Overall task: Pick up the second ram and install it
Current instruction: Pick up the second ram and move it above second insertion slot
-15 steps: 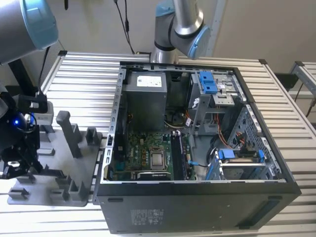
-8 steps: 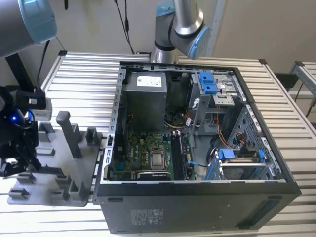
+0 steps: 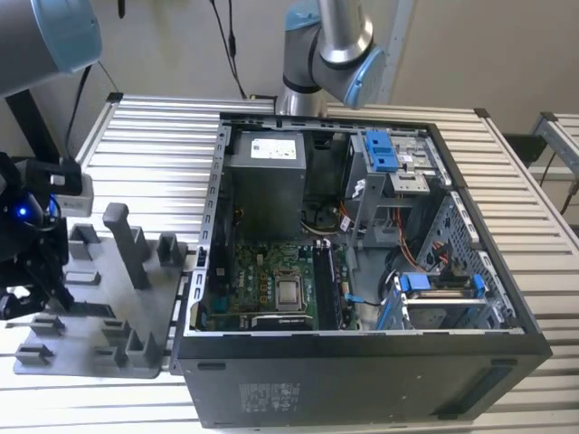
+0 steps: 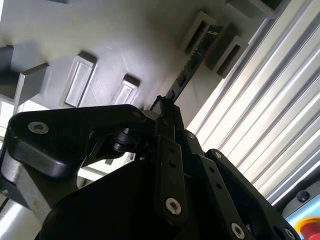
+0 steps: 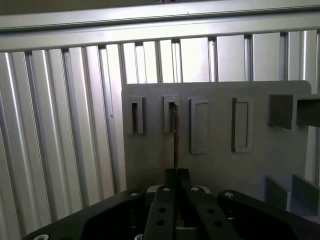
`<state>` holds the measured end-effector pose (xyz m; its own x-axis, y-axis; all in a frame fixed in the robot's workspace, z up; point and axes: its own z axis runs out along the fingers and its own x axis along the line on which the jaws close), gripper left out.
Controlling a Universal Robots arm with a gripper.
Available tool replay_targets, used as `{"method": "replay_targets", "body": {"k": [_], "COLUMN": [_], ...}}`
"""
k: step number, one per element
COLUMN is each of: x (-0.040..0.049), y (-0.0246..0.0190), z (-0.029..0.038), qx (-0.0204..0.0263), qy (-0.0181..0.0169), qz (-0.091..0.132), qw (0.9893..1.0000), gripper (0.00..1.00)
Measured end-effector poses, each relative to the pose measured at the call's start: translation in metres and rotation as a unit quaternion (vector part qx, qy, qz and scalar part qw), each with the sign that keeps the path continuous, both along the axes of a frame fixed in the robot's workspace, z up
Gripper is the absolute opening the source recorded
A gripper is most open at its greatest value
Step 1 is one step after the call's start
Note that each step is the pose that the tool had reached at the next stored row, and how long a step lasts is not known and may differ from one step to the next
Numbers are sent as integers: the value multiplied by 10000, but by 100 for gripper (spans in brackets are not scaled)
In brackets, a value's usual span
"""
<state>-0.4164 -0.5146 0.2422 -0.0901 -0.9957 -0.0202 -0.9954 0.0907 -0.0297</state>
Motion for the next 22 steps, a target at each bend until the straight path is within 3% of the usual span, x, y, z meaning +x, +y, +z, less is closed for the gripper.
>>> {"method": "replay_targets", "body": {"k": [22], "x": [0], "y": [0], "z": [344], "qx": [0], "qy": [0], "qz": [0], "qw": [10000], "gripper": [14]}}
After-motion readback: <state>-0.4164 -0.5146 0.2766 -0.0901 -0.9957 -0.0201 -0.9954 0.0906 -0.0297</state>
